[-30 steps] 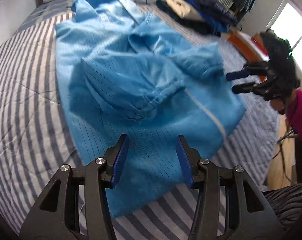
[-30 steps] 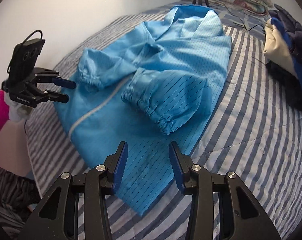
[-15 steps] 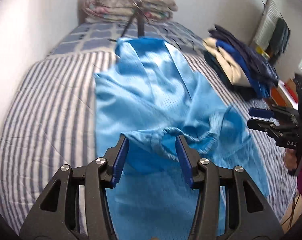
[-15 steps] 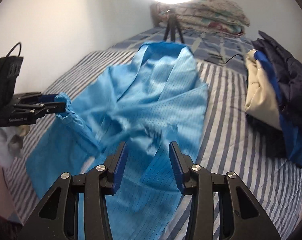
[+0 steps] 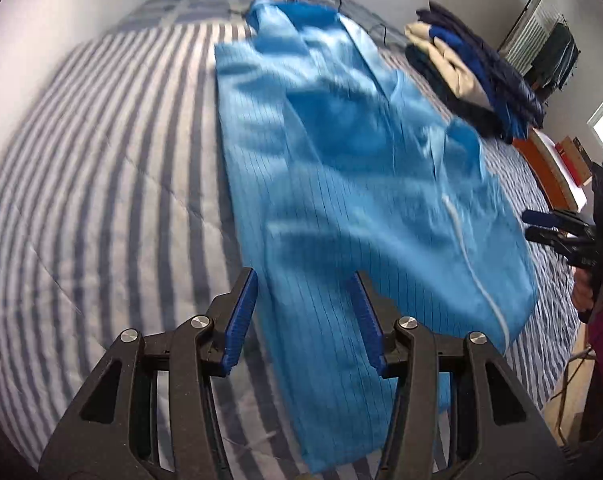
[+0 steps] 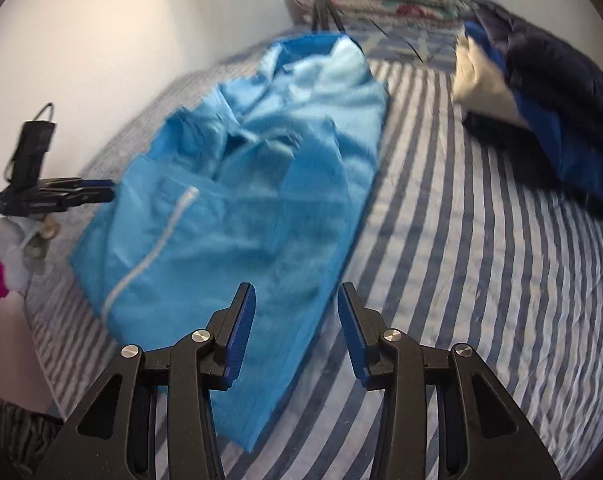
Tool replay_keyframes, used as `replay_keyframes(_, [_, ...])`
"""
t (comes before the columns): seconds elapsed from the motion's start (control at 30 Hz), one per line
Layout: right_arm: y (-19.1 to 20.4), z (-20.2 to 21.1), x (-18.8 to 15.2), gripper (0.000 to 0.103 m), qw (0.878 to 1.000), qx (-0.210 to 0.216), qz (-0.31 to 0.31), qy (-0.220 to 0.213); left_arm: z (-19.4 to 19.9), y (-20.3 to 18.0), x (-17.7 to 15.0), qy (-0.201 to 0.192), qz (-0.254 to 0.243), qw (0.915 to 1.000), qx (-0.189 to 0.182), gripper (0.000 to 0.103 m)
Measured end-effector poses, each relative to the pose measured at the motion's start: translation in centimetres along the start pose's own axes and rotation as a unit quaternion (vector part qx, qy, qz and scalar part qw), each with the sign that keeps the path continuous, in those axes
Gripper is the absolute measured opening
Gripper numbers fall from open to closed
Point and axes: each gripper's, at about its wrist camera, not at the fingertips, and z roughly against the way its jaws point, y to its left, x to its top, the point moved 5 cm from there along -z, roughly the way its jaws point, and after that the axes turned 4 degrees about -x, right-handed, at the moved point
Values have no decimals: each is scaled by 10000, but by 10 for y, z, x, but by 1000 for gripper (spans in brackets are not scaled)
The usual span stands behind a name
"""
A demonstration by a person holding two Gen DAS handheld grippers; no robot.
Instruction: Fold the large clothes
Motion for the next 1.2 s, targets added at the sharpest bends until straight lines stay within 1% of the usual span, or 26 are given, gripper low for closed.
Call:
replay_keyframes(0.07, [-4,-15,-2,41,9997,58,-216,125,-3,-2,-7,-32,69,10000,2,48])
replay_keyframes(0.13, [-6,-22,-1,41,9990,130,-387,153,-1,-4,-11,-94,122,9999,-28,42])
replay_keyframes(0.2, [-5,-25,-1,41,9987,200,-445,161,0,-4,-13,-131,125,9998,-33,23])
replay_keyframes(0.23, [-5,-27,1,41,9986,174,-461,175,1,-4,-14,-134,107,9998,-24,19])
replay_keyframes(0.3, [-2,-29,3,32,9989,179,-409,166,4,-2,-16,-149,132,9997,-103,8])
replay_keyframes(0.33, [0,-29,4,25,9991,124,-367,183,7,-2,-17,-181,155,9997,-113,5])
replay_keyframes(0.4, [4,-30,6,19,9996,5,-238,176,13,-1,-20,-255,171,9995,-114,3])
replay_keyframes(0.47, [6,-29,8,12,9998,-45,-147,124,18,-1,-22,-344,169,9992,-87,3])
replay_keyframes(0.53, [4,-31,9,9,9998,-42,-163,126,19,-2,-29,-328,166,9993,-64,3])
replay_keyframes(0.67, [3,-32,8,7,9997,-120,-150,122,16,-6,-32,-331,-41,9993,165,3])
replay_keyframes(0.7, [2,-32,8,7,9996,-162,-162,140,15,-6,-32,-320,-46,9991,275,9])
replay_keyframes(0.73, [2,-32,8,7,9995,-227,-154,164,16,-6,-31,-339,-53,9986,404,9])
replay_keyframes(0.77, [3,-30,8,7,9995,-266,-117,143,18,-6,-32,-367,-53,9984,425,13])
replay_keyframes(0.8, [3,-25,9,7,9993,-358,-60,81,23,-7,-31,-446,-63,9978,482,14])
replay_keyframes(0.83, [4,-20,9,7,9988,-484,-47,38,30,-9,-30,-589,-119,9971,469,14])
replay_keyframes(0.87, [6,-11,8,7,9983,-579,-49,-56,37,-13,-30,-692,-193,9964,444,16])
replay_keyframes(0.93, [17,6,6,8,9969,-720,19,-302,47,-20,-35,-789,-350,9956,360,18])
replay_keyframes(0.97, [24,13,4,8,9965,-722,80,-416,50,-22,-38,-793,-414,9956,283,18])
replay_keyframes(1.03, [43,23,0,8,9967,-481,287,-587,51,-31,-46,-718,-595,9955,160,18])
replay_keyframes(1.07, [54,22,-4,8,9964,-429,486,-546,48,-35,-49,-635,-710,9953,180,18])
replay_keyframes(1.1, [60,19,-6,8,9958,-469,609,-500,42,-37,-52,-524,-843,9946,312,18])
replay_keyframes(1.13, [65,12,-9,8,9948,-553,757,-409,37,-37,-53,-438,-874,9944,410,18])
replay_keyframes(1.2, [67,1,-14,8,9935,-752,826,-202,32,-33,-52,-353,-666,9965,354,19])
